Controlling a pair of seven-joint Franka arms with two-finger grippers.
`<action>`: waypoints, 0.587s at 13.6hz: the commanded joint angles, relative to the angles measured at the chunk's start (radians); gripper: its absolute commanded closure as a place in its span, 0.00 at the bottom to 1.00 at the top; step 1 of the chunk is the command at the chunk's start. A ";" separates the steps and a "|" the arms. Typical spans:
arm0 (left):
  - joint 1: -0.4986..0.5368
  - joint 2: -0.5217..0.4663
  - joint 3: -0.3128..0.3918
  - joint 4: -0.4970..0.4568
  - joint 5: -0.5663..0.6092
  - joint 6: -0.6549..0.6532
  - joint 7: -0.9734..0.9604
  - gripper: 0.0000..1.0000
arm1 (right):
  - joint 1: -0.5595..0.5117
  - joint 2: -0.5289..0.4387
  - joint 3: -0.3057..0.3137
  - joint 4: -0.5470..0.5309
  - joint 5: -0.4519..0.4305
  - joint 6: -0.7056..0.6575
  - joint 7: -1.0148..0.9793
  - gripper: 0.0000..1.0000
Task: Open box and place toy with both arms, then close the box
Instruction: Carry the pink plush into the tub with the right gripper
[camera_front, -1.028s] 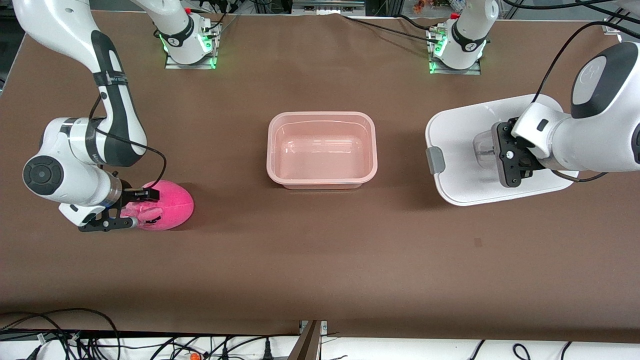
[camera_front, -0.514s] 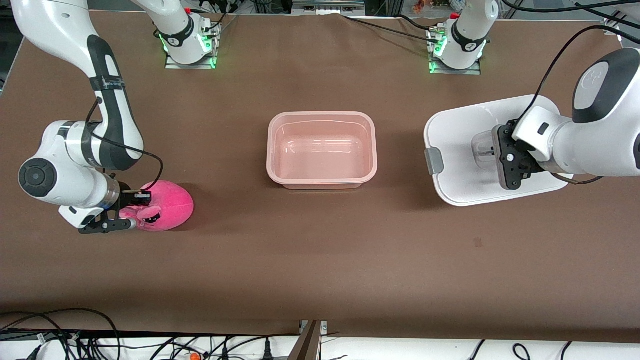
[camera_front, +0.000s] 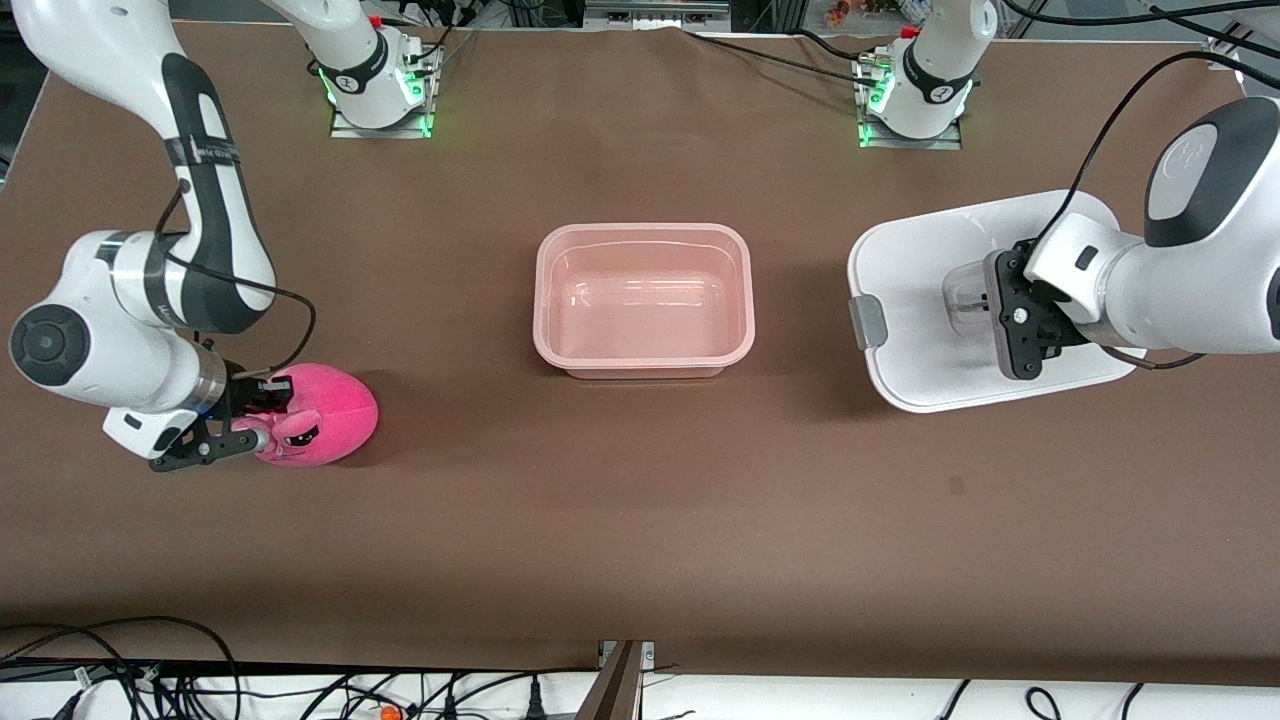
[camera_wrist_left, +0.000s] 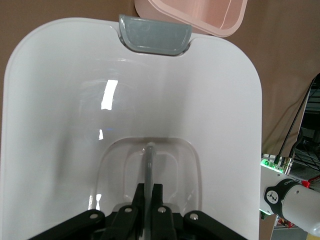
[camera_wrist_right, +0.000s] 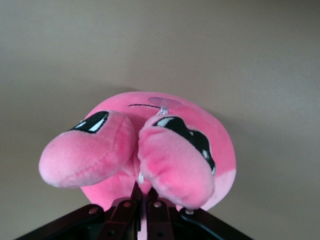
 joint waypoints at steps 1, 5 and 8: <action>0.002 0.008 -0.001 0.028 -0.023 -0.005 -0.002 1.00 | 0.042 -0.024 0.006 0.130 0.008 -0.186 -0.098 1.00; 0.000 0.008 -0.001 0.028 -0.023 -0.005 -0.003 1.00 | 0.184 -0.024 0.006 0.282 0.009 -0.378 -0.133 1.00; 0.000 0.008 -0.001 0.028 -0.024 -0.005 -0.003 1.00 | 0.333 -0.017 0.006 0.357 -0.008 -0.420 -0.233 1.00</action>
